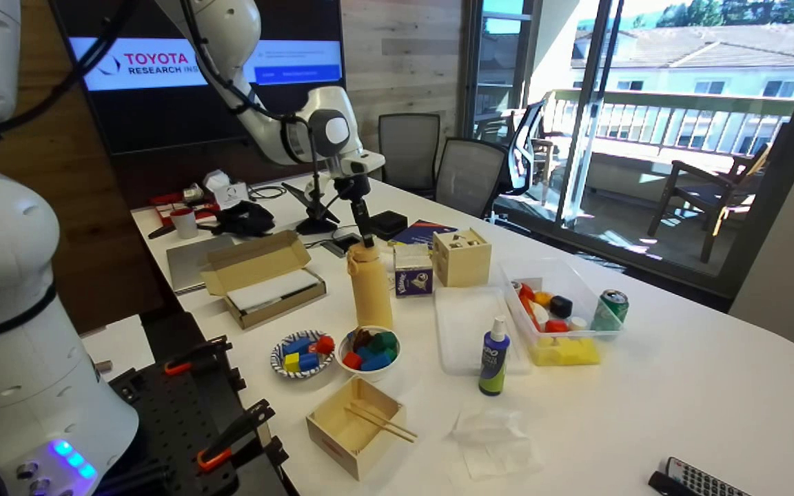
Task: Move the beige bottle forward
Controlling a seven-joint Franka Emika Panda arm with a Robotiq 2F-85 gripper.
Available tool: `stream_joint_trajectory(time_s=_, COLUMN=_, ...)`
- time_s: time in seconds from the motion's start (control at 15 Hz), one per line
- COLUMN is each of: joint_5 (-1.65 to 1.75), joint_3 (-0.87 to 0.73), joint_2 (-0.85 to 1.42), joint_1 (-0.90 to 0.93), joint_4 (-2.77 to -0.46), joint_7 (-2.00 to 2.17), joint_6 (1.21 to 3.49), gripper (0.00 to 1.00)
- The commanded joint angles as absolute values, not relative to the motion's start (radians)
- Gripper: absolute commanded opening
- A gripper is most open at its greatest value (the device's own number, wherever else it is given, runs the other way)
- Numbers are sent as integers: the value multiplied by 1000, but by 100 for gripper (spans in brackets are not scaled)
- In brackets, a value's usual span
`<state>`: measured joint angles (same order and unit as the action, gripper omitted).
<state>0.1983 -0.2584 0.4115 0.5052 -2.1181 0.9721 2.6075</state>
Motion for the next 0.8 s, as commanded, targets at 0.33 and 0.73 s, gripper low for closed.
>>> stream_joint_trajectory(time_s=0.33, joint_5=356, joint_3=-296, joint_2=439, joint_1=693, joint_4=-2333, joint_7=1568, joint_6=2678, gripper=94)
stream_joint_trajectory(time_s=0.73, joint_5=395, joint_3=-186, joint_2=458, joint_1=678, joint_4=-2388, joint_7=1766, joint_6=2682, gripper=65)
